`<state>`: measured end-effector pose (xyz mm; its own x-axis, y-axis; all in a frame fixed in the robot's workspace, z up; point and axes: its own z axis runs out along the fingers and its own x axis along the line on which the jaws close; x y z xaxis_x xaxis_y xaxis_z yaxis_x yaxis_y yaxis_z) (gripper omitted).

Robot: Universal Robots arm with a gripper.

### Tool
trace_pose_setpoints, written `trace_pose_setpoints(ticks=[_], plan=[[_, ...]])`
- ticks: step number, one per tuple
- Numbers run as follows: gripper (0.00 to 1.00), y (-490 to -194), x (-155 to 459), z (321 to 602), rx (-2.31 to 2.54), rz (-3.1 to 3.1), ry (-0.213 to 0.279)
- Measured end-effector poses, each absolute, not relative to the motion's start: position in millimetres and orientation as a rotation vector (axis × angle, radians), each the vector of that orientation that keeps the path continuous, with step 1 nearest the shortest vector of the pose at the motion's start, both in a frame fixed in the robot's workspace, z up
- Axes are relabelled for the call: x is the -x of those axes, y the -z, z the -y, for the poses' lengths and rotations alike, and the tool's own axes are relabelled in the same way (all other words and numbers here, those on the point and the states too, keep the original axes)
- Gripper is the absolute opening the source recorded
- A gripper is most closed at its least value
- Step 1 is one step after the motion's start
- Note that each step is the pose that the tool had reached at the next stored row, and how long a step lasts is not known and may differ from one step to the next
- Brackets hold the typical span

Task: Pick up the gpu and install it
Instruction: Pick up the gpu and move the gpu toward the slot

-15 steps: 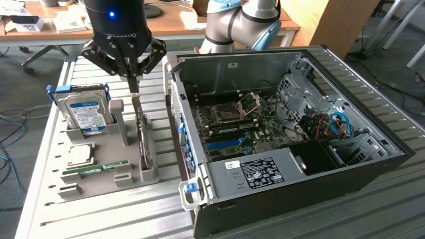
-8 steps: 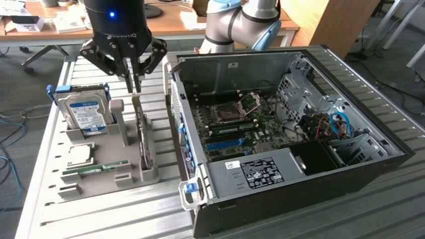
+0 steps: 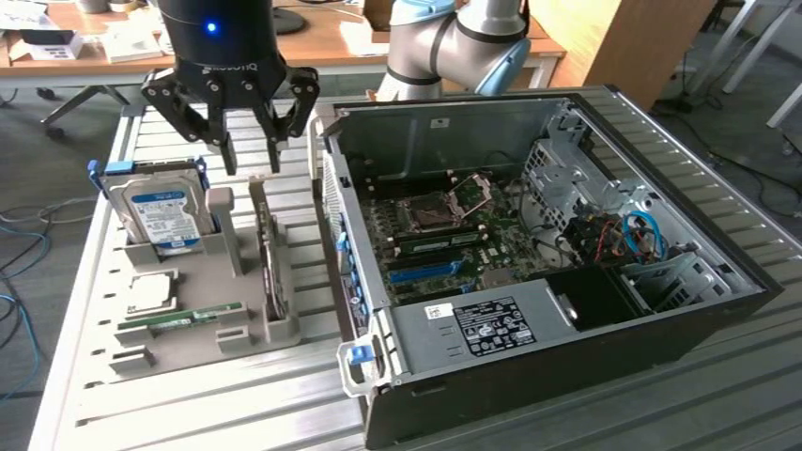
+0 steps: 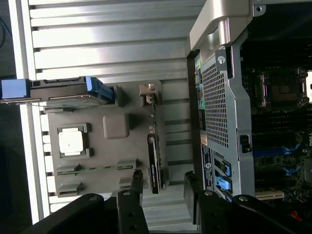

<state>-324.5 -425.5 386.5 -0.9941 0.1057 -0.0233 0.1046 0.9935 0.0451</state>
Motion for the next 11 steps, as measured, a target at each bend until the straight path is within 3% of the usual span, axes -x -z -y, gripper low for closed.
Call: trace_pose_setpoints(ticks=[11], plan=[[0.47,-373,324,426,-0.164,-3.111,-0.068]])
